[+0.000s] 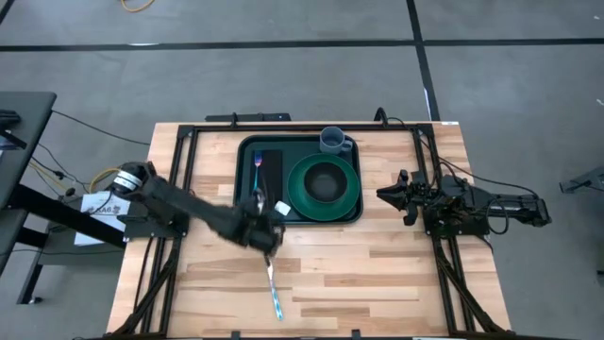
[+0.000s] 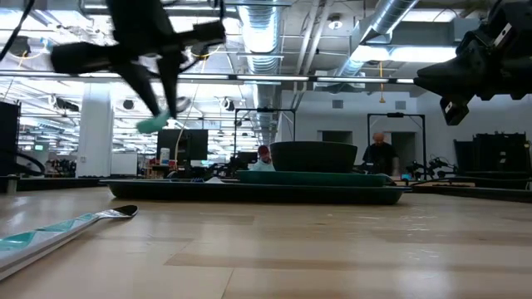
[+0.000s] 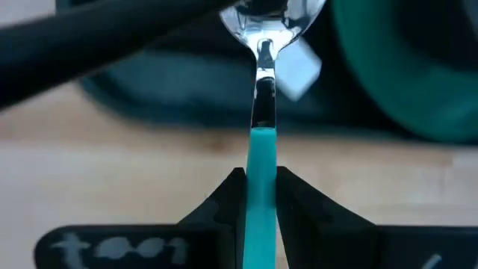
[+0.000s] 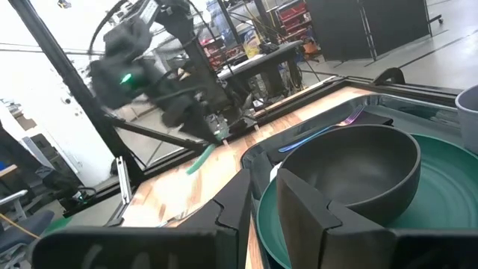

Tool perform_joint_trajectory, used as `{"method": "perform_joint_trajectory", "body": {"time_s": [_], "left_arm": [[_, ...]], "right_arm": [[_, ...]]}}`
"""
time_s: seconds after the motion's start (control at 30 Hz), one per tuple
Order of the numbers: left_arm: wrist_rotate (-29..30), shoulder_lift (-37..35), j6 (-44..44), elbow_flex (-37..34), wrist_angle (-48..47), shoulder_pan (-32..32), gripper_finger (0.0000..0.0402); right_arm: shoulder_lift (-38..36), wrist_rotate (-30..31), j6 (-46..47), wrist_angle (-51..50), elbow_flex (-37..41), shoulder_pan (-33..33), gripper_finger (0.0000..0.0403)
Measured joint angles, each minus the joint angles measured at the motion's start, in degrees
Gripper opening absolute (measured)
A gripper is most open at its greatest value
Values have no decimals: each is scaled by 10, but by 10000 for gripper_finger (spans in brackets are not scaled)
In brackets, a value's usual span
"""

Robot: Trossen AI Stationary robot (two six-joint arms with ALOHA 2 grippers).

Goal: Set up tray
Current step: Put the light blue spoon beside the blue fork on top of the black towel on the black serving tray

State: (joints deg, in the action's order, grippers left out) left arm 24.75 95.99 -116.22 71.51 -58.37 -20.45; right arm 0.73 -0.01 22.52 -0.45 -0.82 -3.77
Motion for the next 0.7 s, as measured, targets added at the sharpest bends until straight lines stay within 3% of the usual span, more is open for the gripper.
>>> {"method": "perform_joint_trajectory", "body": {"time_s": [0.2,0.43,0.7], "left_arm": [[-7,-18,157,0,-6,122,39],[-65,-19,343,0,16,271,40],[-102,-16,454,1,74,387,40]], "right_arm": [[0,0,0,0,0,0,59],[0,0,0,0,0,0,59],[0,0,0,0,0,0,59]]}}
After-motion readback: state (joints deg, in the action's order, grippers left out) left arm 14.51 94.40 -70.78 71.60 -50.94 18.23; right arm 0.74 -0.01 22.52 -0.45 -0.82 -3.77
